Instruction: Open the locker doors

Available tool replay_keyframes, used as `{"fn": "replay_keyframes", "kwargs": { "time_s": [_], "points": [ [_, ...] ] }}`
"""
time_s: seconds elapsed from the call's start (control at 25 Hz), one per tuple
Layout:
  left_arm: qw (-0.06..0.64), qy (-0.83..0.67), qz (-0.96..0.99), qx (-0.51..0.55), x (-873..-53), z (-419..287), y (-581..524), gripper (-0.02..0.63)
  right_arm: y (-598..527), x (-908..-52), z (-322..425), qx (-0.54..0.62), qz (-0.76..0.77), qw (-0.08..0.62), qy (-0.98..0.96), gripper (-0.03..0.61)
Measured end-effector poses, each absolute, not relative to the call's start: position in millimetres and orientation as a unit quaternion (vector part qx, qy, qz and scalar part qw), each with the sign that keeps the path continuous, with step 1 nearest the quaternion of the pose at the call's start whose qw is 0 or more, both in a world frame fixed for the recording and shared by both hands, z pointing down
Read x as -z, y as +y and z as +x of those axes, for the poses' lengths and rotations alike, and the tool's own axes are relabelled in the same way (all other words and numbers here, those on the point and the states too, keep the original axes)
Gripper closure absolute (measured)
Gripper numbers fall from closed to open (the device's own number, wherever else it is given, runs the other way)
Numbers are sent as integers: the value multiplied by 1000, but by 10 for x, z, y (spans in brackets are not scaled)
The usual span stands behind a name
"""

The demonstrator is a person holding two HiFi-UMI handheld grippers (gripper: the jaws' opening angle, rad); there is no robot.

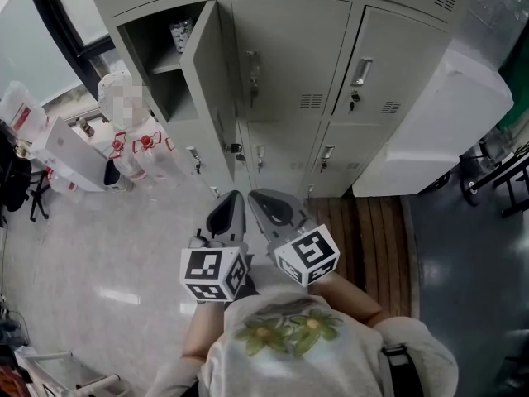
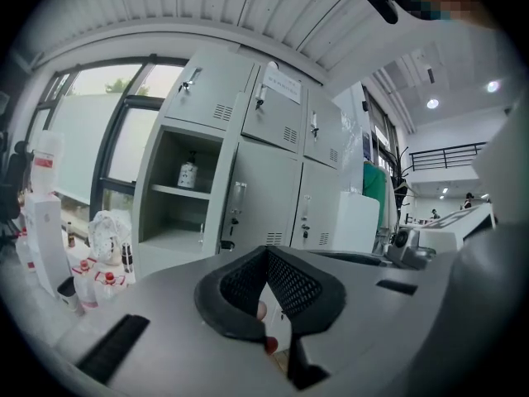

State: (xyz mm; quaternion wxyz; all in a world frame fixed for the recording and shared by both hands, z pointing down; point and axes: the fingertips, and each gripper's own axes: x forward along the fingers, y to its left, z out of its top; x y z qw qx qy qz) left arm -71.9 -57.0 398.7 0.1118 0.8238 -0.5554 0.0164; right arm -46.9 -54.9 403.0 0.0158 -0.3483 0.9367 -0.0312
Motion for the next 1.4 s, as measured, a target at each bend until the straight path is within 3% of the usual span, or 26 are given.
{"fn": "replay_keyframes", "kwargs": {
  "time_s": [0.56, 1.4],
  "points": [
    [127, -549, 826, -9, -4009, 52, -11, 584, -31, -4051, 349, 37, -362, 3, 931, 548],
    [113, -542, 833, -23, -3851, -614, -699, 584, -840, -3840, -168, 30, -399, 28, 916, 548]
  ]
}}
